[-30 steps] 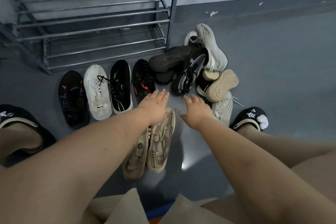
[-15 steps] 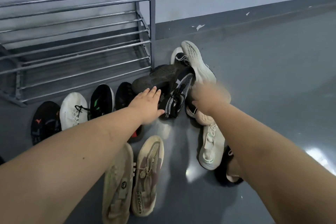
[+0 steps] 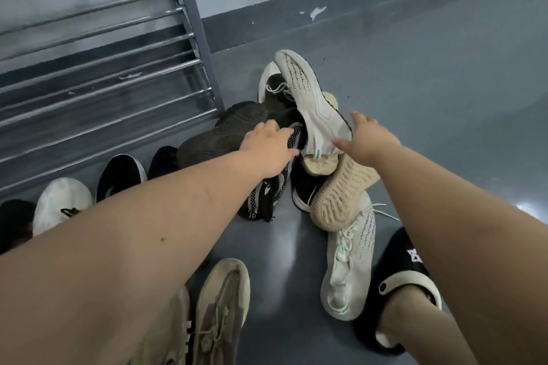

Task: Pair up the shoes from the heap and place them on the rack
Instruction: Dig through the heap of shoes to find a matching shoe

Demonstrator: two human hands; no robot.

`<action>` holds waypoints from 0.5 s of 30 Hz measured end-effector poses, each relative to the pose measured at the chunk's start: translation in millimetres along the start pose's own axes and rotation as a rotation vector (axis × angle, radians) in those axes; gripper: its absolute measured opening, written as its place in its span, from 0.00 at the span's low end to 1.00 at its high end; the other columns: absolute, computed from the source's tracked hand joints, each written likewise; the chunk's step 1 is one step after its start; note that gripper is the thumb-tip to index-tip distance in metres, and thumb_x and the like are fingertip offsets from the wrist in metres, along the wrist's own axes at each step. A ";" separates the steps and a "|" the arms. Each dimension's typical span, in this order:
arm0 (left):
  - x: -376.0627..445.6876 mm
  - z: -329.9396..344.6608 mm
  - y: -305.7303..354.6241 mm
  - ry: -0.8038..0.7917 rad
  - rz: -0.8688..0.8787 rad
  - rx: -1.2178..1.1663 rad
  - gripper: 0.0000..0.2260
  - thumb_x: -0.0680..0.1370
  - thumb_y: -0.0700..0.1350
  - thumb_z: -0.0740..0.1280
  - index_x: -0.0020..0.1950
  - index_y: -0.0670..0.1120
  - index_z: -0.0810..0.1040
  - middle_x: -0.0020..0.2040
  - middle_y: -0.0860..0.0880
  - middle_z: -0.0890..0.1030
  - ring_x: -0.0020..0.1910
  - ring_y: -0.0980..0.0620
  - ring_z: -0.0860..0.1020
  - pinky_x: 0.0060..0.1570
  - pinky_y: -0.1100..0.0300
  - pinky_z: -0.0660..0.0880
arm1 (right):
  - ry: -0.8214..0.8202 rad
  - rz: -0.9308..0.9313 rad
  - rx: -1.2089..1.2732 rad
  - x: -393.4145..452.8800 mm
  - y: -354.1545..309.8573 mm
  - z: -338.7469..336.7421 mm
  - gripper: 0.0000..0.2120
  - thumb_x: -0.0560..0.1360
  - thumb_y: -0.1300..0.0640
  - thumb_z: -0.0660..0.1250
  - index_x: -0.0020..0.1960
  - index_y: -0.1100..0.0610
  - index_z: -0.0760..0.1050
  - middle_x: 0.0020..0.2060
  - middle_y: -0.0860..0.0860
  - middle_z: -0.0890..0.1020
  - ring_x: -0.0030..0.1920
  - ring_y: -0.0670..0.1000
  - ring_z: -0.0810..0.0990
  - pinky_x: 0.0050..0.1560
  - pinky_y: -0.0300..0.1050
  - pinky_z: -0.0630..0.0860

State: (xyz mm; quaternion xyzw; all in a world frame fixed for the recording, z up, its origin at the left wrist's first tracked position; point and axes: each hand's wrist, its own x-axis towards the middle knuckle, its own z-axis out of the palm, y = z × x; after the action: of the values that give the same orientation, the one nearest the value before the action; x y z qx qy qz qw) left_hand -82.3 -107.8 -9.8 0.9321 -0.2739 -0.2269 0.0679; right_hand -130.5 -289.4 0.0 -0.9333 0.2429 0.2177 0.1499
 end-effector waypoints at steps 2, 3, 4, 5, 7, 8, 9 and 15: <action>14.9 7.7 5.9 -0.032 -0.021 -0.047 0.23 0.80 0.56 0.57 0.73 0.51 0.64 0.68 0.43 0.66 0.68 0.42 0.64 0.66 0.49 0.64 | -0.047 0.011 0.057 12.7 -0.3 7.2 0.36 0.78 0.45 0.61 0.78 0.53 0.47 0.73 0.59 0.61 0.69 0.61 0.68 0.63 0.54 0.69; 21.8 11.0 8.6 -0.048 -0.032 -0.066 0.22 0.79 0.57 0.58 0.72 0.52 0.65 0.68 0.43 0.66 0.68 0.42 0.64 0.66 0.49 0.64 | -0.063 0.012 0.083 17.8 -1.8 9.7 0.36 0.78 0.46 0.61 0.78 0.54 0.47 0.72 0.59 0.64 0.67 0.61 0.70 0.60 0.52 0.70; 28.3 14.5 11.5 -0.060 -0.045 -0.083 0.22 0.79 0.58 0.58 0.71 0.53 0.66 0.68 0.43 0.67 0.67 0.42 0.64 0.66 0.49 0.63 | -0.070 0.019 0.110 23.4 -3.2 12.2 0.35 0.78 0.47 0.61 0.78 0.56 0.48 0.70 0.60 0.67 0.64 0.61 0.72 0.57 0.50 0.71; 33.9 18.0 14.6 -0.067 -0.061 -0.103 0.21 0.79 0.58 0.58 0.70 0.54 0.68 0.68 0.44 0.67 0.67 0.42 0.64 0.65 0.50 0.63 | -0.065 0.029 0.142 28.4 -4.2 14.7 0.35 0.78 0.48 0.62 0.78 0.57 0.49 0.68 0.60 0.70 0.63 0.61 0.74 0.54 0.49 0.71; 40.9 25.9 23.3 -0.066 -0.100 -0.172 0.17 0.78 0.57 0.60 0.65 0.54 0.73 0.66 0.45 0.68 0.66 0.43 0.65 0.64 0.52 0.62 | -0.035 0.040 0.192 35.5 -5.9 17.2 0.34 0.78 0.50 0.64 0.77 0.58 0.53 0.66 0.59 0.72 0.62 0.60 0.74 0.54 0.48 0.71; 42.0 29.9 28.6 -0.050 -0.118 -0.225 0.15 0.78 0.56 0.61 0.61 0.53 0.75 0.65 0.45 0.69 0.65 0.43 0.65 0.63 0.53 0.62 | -0.014 0.041 0.202 37.3 -6.8 17.1 0.32 0.77 0.51 0.65 0.75 0.59 0.57 0.66 0.58 0.73 0.63 0.60 0.74 0.55 0.48 0.71; 42.0 32.6 33.9 -0.025 -0.135 -0.284 0.13 0.78 0.54 0.61 0.58 0.52 0.75 0.64 0.45 0.69 0.64 0.43 0.66 0.62 0.54 0.62 | 0.005 0.037 0.208 38.8 -7.2 17.2 0.28 0.76 0.52 0.67 0.72 0.60 0.62 0.64 0.58 0.75 0.61 0.59 0.75 0.53 0.47 0.71; 23.3 22.2 36.9 0.104 -0.140 -0.579 0.11 0.78 0.49 0.64 0.58 0.48 0.75 0.63 0.48 0.71 0.63 0.46 0.67 0.58 0.57 0.65 | 0.016 0.090 0.512 23.7 -1.7 24.1 0.17 0.74 0.52 0.67 0.55 0.65 0.73 0.44 0.57 0.79 0.48 0.59 0.79 0.43 0.51 0.78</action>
State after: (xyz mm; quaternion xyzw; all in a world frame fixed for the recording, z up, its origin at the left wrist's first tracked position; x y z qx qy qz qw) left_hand -92.8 -151.5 -29.3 0.9011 -0.1288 -0.2515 0.3290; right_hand -119.0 -287.9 -31.9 -0.8550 0.3324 0.1483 0.3695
